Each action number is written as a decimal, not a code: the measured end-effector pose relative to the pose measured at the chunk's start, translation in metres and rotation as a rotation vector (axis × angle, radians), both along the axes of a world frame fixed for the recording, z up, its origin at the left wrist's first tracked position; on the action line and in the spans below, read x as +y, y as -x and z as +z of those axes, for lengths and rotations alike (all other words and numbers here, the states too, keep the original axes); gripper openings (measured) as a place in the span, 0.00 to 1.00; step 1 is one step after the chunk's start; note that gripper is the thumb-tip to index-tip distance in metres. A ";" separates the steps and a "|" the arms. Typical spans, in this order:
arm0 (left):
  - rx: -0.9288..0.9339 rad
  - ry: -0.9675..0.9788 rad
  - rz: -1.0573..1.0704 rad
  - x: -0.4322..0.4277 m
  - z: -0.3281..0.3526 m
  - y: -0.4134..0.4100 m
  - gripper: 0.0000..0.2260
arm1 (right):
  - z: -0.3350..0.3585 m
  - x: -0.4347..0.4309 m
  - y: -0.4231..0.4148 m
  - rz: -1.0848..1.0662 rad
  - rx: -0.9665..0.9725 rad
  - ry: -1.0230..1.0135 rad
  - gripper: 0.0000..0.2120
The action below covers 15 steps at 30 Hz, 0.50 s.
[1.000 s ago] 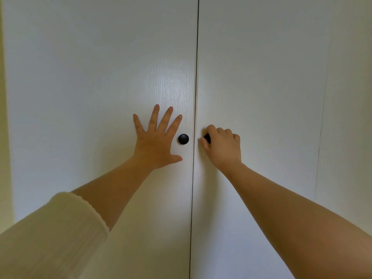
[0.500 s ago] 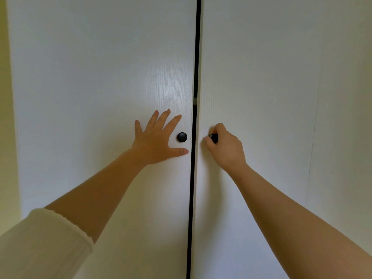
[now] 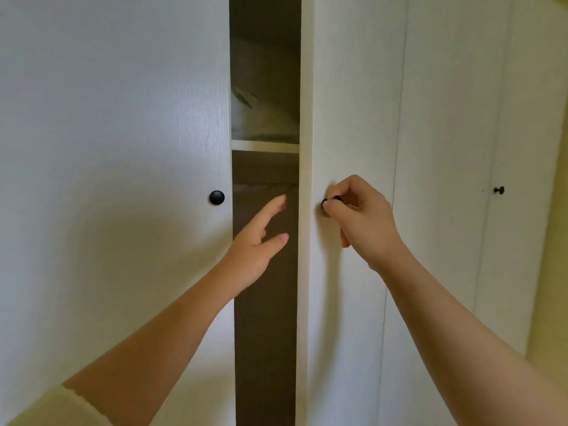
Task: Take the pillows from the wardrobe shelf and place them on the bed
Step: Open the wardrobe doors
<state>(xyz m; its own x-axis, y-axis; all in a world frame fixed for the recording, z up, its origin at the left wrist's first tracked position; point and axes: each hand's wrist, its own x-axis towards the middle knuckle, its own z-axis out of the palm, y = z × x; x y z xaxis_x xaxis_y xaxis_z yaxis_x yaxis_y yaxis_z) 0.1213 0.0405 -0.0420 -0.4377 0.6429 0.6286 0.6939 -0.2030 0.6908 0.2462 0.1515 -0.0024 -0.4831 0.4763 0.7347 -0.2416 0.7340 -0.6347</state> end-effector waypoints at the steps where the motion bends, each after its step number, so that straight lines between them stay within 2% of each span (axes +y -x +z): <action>1: -0.051 -0.033 -0.085 0.010 0.000 -0.010 0.25 | -0.001 0.002 -0.012 -0.010 0.015 0.020 0.09; 6: -0.137 -0.143 -0.337 0.046 0.001 -0.059 0.19 | -0.003 0.013 -0.058 0.017 0.089 0.135 0.12; 15: -0.230 -0.222 -0.473 0.097 -0.010 -0.125 0.16 | -0.007 0.032 -0.110 0.051 0.108 0.273 0.09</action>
<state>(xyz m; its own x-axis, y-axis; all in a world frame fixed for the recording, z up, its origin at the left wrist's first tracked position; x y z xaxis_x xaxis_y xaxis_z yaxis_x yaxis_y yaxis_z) 0.2459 0.1378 -0.0516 -0.2760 0.6656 0.6934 0.3287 -0.6125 0.7189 0.3563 0.1832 -0.0090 -0.4372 0.6407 0.6312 -0.3504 0.5250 -0.7756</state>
